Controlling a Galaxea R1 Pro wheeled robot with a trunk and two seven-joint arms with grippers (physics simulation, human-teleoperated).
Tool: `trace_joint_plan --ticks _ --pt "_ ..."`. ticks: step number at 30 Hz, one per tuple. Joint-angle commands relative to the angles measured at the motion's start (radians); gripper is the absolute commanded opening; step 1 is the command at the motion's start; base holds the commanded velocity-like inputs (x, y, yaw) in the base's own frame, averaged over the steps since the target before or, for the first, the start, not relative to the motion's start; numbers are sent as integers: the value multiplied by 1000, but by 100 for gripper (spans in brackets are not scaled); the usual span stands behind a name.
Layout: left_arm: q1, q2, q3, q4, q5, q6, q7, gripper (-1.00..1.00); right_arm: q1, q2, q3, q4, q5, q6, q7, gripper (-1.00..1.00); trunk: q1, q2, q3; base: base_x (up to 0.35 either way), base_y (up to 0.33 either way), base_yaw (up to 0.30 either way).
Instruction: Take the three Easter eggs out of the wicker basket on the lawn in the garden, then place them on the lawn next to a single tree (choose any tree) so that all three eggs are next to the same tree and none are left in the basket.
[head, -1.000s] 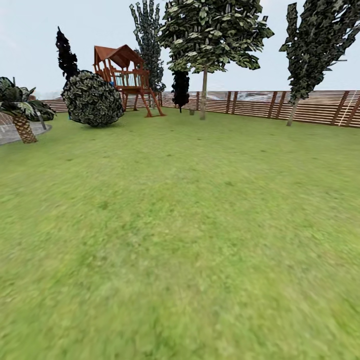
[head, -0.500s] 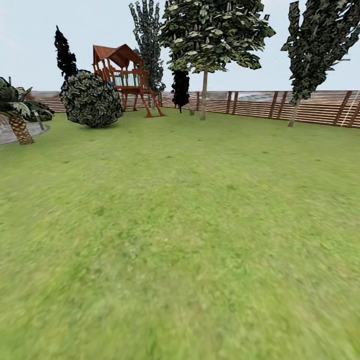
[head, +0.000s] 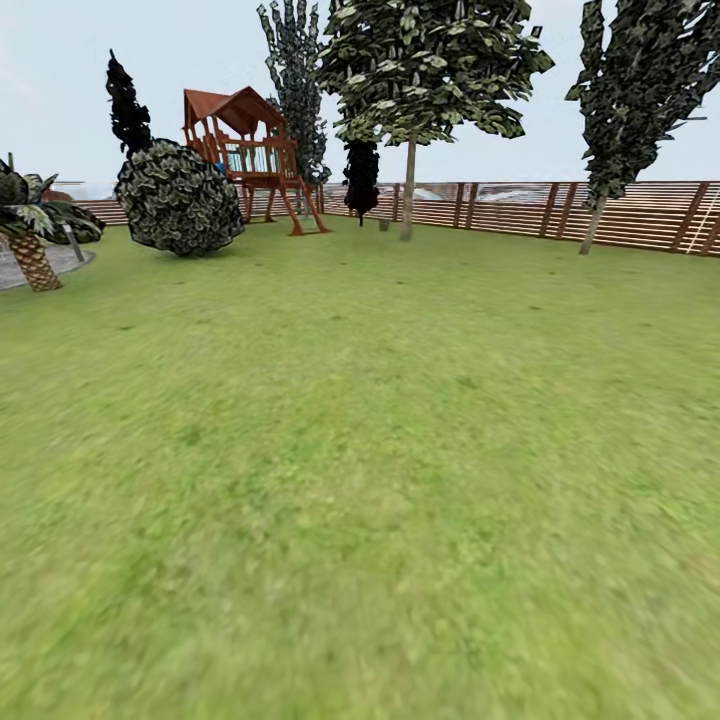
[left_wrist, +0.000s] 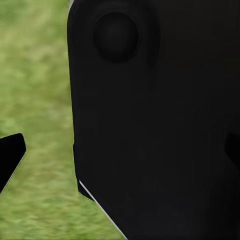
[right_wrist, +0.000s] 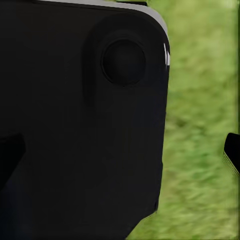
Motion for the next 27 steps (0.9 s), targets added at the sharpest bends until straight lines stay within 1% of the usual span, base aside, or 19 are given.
trace_joint_plan --ticks 1,27 --pt "1 0 1 -2 1 -1 0 100 -1 0 0 1 1 -3 0 100 1 0 -1 328 0 0" --pt "1 0 1 -2 1 -1 3 100 -1 0 1 1 1 -3 0 100 1 0 -1 328 0 0"
